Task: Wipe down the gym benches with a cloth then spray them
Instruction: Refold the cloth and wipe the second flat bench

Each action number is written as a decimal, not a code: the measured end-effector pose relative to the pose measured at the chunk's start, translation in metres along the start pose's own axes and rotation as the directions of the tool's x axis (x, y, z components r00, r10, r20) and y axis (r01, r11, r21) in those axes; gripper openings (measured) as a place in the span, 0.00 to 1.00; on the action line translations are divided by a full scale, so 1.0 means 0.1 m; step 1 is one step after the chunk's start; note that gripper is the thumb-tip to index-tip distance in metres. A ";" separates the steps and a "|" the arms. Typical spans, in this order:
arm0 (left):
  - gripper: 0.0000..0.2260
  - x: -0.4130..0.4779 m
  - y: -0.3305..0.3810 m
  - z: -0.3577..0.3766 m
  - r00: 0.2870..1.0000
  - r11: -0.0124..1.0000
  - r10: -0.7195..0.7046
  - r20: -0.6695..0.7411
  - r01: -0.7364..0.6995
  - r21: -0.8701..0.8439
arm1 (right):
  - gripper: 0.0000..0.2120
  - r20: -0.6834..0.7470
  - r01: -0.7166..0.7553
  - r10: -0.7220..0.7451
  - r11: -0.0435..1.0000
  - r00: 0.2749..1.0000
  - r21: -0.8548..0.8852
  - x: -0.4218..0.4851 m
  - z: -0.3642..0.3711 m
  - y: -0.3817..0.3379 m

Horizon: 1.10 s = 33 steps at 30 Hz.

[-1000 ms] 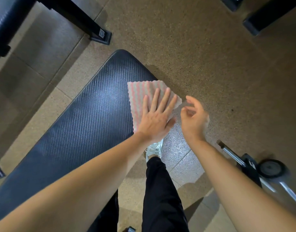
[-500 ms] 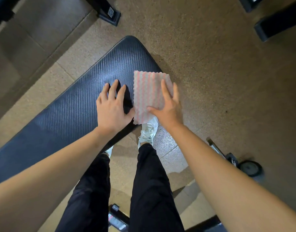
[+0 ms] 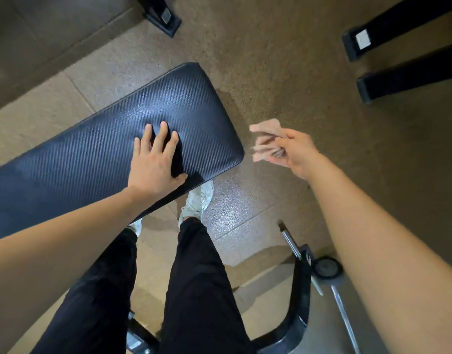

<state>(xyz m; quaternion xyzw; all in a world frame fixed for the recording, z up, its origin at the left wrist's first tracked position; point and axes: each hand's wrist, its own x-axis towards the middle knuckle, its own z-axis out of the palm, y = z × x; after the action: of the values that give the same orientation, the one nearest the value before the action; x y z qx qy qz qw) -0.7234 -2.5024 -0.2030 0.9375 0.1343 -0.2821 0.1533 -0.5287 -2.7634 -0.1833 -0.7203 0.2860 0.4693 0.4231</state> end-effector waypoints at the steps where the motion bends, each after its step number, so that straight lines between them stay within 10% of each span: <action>1: 0.45 0.00 -0.01 0.00 1.000 1.000 0.001 -0.001 -0.001 0.002 | 0.14 0.012 0.035 -0.035 0.999 0.999 0.017 0.01 0.02 -0.05; 13: 0.46 -0.04 -0.09 0.00 0.998 0.999 0.032 -0.045 -0.030 0.038 | 0.06 0.183 -0.088 0.163 0.928 0.969 -0.361 0.08 0.65 -0.57; 27: 0.45 -0.05 -0.30 0.02 0.997 0.995 0.076 0.016 -0.075 -0.059 | 0.14 0.115 0.144 -0.110 0.923 0.987 -0.356 0.26 1.36 -1.27; 33: 0.42 -0.05 -0.26 -0.05 0.998 0.987 0.066 0.022 -0.062 -0.149 | 0.13 0.226 0.351 -0.268 0.721 0.936 -0.598 0.23 1.68 -1.62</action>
<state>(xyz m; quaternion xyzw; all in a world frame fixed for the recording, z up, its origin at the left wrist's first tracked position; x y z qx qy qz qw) -0.7337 -2.4773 -0.2018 0.9235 0.1228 -0.2788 0.2331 -0.4618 -2.5385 -0.1833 -0.8269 -0.0387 0.5037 0.2470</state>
